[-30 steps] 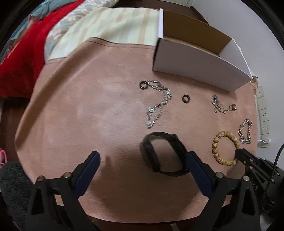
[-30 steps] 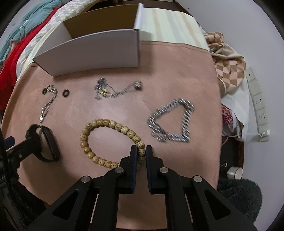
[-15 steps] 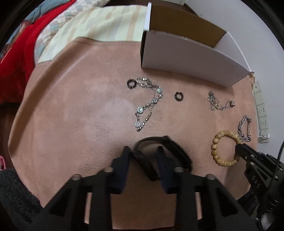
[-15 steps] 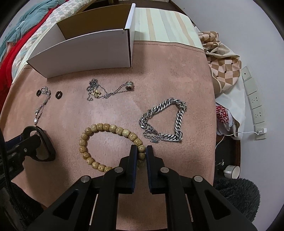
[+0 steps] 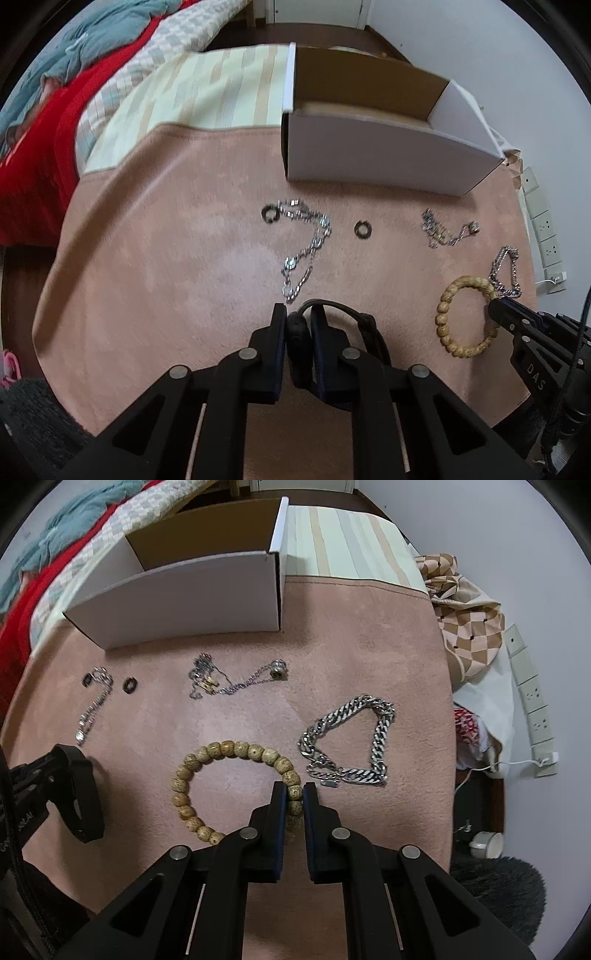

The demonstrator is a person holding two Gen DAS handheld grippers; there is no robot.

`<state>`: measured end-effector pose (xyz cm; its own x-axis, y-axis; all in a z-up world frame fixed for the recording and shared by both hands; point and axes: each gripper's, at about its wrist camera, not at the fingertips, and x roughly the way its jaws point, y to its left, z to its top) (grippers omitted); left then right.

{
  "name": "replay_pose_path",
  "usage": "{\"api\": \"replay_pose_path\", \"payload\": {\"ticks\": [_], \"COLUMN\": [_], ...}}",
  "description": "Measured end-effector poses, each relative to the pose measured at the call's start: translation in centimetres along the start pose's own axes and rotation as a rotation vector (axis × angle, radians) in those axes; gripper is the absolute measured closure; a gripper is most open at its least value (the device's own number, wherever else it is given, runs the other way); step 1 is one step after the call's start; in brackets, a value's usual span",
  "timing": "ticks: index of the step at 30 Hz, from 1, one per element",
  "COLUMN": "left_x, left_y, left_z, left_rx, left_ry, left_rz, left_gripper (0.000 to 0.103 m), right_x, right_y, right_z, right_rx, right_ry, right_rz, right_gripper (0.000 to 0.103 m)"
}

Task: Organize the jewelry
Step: 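Carry both items into the white cardboard box and open both tools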

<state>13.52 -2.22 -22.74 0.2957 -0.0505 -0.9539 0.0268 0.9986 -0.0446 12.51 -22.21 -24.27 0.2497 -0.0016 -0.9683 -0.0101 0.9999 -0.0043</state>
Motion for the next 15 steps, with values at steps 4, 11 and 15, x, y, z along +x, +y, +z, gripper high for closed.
{"api": "replay_pose_path", "payload": {"ticks": [4,11,15], "left_x": [-2.0,-4.5,-6.6], "left_y": [-0.4,-0.6,-1.4], "left_z": [1.3,2.9,4.1], "left_rx": [0.014,0.045,0.055], "left_ry": [-0.034,-0.118,-0.163], "left_rz": [-0.007,-0.029,-0.052], "left_gripper": [0.093,0.093,0.093], "right_x": [-1.9,-5.2,-7.7], "right_y": [0.4,0.9,0.7], "right_z": [0.3,1.8,3.2], "right_rx": [-0.001,-0.002,0.003], "right_ry": [-0.062,-0.139,-0.194], "right_rz": [0.039,0.095,0.126], "right_gripper": [0.094,0.094,0.094]}}
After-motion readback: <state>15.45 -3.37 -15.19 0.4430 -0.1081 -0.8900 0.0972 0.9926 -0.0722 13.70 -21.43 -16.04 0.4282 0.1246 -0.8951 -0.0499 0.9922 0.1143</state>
